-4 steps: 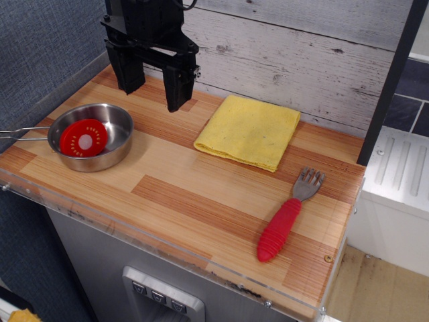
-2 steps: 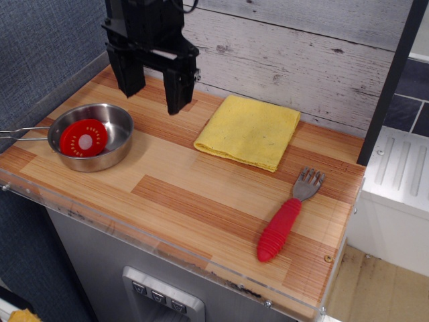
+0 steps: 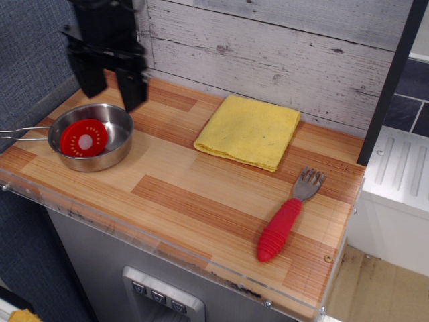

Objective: Place the red cup on the yellow towel

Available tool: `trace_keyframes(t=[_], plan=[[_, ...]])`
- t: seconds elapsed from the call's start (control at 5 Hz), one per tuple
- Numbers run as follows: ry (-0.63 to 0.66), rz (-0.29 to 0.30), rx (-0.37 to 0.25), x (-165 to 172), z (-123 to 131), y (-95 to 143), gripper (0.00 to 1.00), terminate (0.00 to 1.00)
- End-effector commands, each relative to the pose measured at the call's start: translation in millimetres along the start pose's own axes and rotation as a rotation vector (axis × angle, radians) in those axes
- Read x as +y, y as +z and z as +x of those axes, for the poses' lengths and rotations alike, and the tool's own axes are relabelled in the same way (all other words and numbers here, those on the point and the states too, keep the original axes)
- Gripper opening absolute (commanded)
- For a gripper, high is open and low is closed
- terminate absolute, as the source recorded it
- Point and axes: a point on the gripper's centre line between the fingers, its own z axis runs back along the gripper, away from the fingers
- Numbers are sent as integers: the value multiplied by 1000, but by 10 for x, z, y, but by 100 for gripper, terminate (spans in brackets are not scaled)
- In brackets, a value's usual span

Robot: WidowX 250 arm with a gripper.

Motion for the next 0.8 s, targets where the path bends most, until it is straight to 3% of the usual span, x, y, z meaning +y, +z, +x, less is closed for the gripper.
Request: trace_keyframes(t=[0.0, 0.2, 0.6], plan=[[18, 120, -24, 581, -78, -21, 100, 0], [-2, 150, 3, 665, -129, -180, 100, 0], [-11, 101, 39, 588, -182, -388, 100, 0]])
